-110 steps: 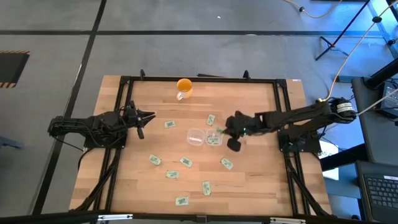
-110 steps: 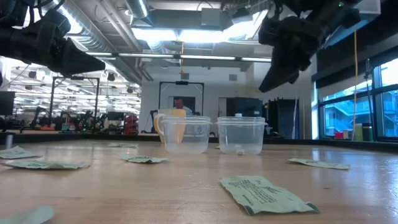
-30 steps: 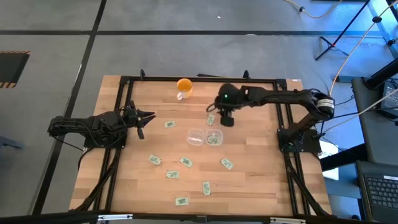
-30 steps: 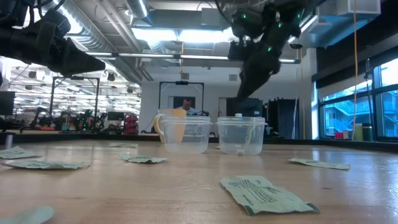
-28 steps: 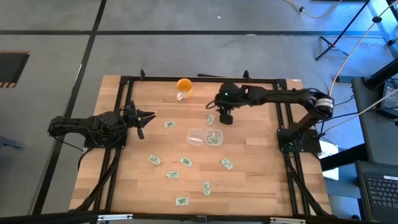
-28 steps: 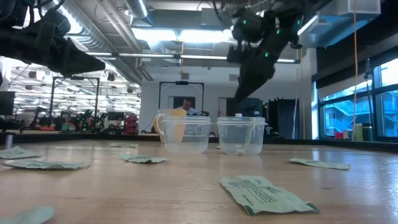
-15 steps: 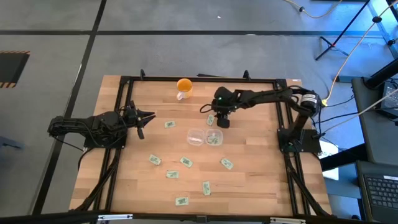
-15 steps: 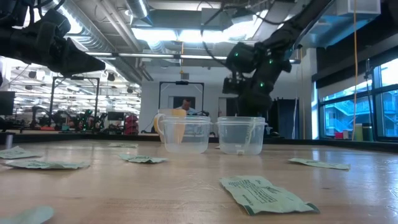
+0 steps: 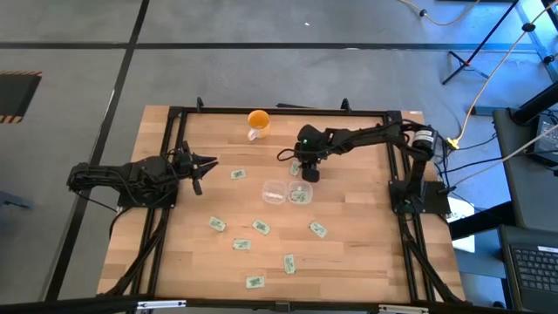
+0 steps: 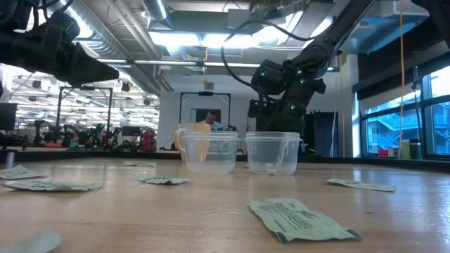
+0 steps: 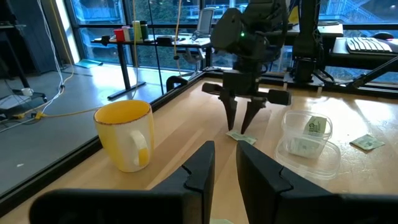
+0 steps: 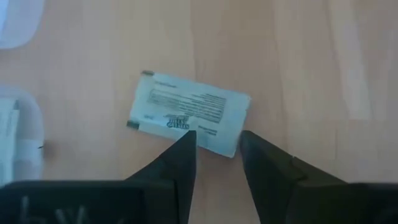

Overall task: Pick and place items into bin
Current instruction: Put the stevia packet into the right transparent bin

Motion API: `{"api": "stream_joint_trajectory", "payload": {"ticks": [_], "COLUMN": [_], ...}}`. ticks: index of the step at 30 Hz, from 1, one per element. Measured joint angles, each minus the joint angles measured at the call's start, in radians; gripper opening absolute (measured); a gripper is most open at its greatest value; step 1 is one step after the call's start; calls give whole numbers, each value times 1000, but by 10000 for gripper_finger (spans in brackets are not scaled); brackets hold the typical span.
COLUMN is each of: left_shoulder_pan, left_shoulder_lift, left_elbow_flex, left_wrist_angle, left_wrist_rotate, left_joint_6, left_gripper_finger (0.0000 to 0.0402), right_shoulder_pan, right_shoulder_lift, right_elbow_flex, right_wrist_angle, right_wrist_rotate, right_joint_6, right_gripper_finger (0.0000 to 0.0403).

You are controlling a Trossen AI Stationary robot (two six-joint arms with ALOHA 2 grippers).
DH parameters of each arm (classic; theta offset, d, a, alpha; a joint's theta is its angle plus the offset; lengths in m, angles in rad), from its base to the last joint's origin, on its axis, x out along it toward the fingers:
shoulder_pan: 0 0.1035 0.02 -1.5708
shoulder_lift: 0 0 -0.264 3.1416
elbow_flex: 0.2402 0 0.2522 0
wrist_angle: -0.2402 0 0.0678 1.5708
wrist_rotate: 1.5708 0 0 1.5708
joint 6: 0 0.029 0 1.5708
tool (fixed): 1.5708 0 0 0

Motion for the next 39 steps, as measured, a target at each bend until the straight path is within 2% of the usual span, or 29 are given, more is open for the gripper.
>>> {"api": "stream_joint_trajectory", "payload": {"ticks": [11, 24, 26, 33, 39], "left_shoulder_pan": [0, 0, 0, 0, 0], "left_shoulder_lift": [0, 0, 0, 5, 14], "left_elbow_flex": [0, 0, 0, 0, 0], "left_wrist_angle": [0, 0, 0, 0, 0], "left_wrist_rotate": [0, 0, 1, 4, 5], "left_joint_6": [0, -2, -2, -2, -2], "left_gripper_finger": [61, 61, 61, 61, 61], "right_shoulder_pan": [-2, 0, 1, 8, 47], "right_shoulder_lift": [25, -24, -50, -226, -418], "right_elbow_flex": [3, -1, -4, -4, -2], "right_wrist_angle": [-1, -77, -107, -207, -278], "right_wrist_rotate": [5, 3, 8, 129, 131], "right_joint_6": [16, 47, 53, 73, 152], "right_gripper_finger": [57, 5, 4, 2, 2]}}
